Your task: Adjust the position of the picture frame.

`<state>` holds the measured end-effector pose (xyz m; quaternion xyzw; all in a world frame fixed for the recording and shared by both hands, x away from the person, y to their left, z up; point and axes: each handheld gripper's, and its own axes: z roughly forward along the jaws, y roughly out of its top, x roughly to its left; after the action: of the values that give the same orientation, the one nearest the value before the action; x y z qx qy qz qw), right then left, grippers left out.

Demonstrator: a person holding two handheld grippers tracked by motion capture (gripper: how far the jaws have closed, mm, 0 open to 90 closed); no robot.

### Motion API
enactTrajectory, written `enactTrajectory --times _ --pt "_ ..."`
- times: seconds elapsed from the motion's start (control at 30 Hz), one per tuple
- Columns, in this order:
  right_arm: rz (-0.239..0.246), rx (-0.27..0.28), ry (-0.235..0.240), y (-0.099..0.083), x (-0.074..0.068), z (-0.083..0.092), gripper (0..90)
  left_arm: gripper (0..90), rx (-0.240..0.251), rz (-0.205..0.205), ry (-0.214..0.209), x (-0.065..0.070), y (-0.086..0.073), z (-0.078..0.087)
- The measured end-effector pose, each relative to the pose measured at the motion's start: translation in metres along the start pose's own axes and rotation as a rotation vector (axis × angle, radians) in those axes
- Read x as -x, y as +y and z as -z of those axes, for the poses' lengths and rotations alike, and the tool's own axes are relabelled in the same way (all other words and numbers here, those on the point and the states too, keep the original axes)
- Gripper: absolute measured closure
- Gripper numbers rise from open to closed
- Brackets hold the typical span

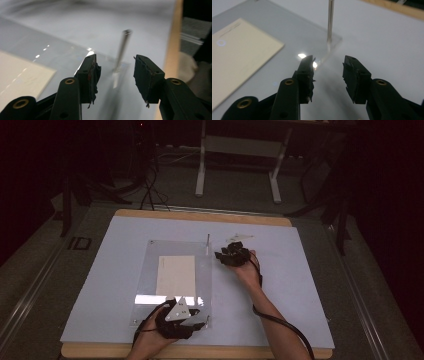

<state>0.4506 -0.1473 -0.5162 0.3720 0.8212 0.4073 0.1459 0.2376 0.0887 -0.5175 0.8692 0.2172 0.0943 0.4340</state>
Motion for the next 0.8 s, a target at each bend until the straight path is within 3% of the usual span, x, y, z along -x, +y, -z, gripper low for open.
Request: enactTrajectory --times 0.1,0.23,0.37,0.57,0.8 --pt "0.013 -0.014 0.014 -0.013 -0.001 0.013 60.8 53.6 0.021 0.041 0.013 -0.011 -0.001 0.004" --pt "0.023 -0.009 0.058 -0.029 -0.008 0.034 61.4 53.4 0.033 0.058 0.049 -0.027 0.005 0.005" --pt "0.105 -0.032 0.076 -0.041 -0.024 0.055 61.2 53.3 -0.008 0.082 0.074 -0.048 0.016 -0.001" --pt "0.172 -0.032 0.128 -0.056 -0.047 0.085 60.9 53.5 -0.005 0.103 0.098 -0.074 0.028 -0.011" --pt "0.182 0.006 0.182 -0.071 -0.064 0.106 61.1 55.1 -0.001 0.124 0.119 -0.102 0.041 -0.019"
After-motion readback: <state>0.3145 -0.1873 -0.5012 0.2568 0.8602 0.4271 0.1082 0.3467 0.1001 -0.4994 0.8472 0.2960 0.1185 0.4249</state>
